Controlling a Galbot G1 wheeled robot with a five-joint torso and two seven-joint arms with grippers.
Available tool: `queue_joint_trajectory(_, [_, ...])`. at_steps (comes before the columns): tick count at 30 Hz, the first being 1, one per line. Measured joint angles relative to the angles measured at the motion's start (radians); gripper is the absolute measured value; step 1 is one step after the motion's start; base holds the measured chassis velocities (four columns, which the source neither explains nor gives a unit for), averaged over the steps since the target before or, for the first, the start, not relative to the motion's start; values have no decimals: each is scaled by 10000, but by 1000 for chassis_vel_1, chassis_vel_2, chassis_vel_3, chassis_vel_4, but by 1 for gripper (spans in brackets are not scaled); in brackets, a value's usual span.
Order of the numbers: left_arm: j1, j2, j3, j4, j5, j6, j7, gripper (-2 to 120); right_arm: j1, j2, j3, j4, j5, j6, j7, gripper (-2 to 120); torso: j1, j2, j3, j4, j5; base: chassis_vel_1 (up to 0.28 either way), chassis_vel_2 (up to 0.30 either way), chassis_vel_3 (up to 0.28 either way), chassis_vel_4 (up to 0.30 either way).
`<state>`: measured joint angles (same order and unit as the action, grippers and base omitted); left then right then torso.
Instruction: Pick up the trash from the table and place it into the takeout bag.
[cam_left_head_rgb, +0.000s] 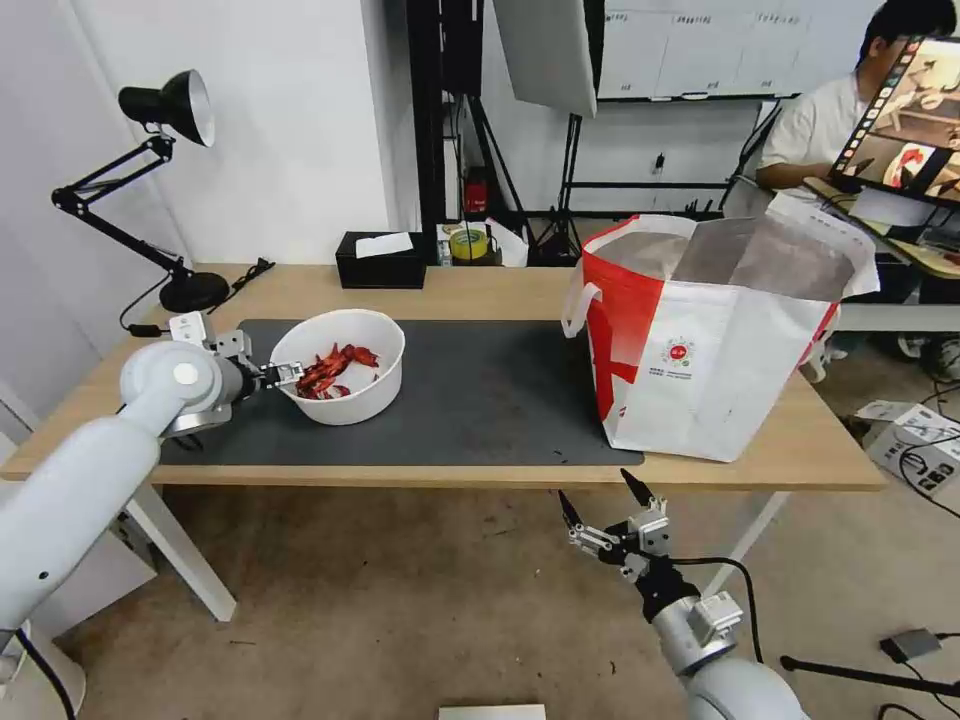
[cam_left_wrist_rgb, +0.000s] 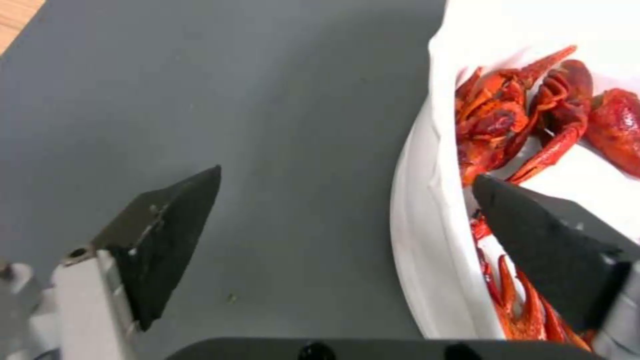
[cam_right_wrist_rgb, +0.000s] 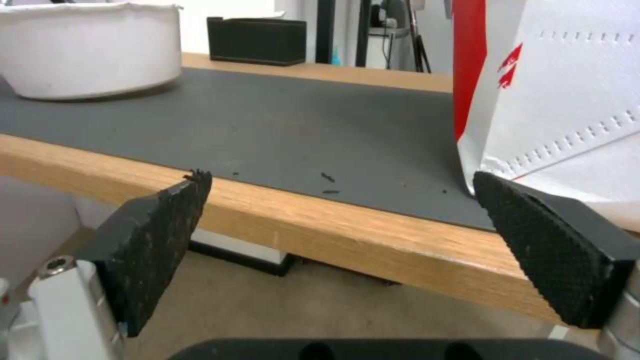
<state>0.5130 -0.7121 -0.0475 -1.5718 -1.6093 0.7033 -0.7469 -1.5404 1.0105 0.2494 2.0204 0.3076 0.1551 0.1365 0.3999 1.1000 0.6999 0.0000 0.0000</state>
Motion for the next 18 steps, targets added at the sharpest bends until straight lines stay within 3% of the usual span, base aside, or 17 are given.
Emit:
queue_joint_trajectory(4, [1, 6, 5, -23, 0, -27, -2, 89, 0, 0, 0, 0, 0, 0, 0, 100, 0, 0, 0, 0, 0, 0, 0, 0, 0])
queue_joint_trajectory(11, [53, 55, 45, -87, -4, -103, 31, 67, 0, 0, 0, -1, 0, 0, 0, 100, 0, 0, 1, 0, 0, 0, 0, 0, 0])
queue_joint_trajectory(18, [131, 122, 102, -142, -77, -193, 74, 36, 0, -1, 0, 0, 0, 0, 0, 100, 0, 0, 1, 1, 0, 0, 0, 0, 0])
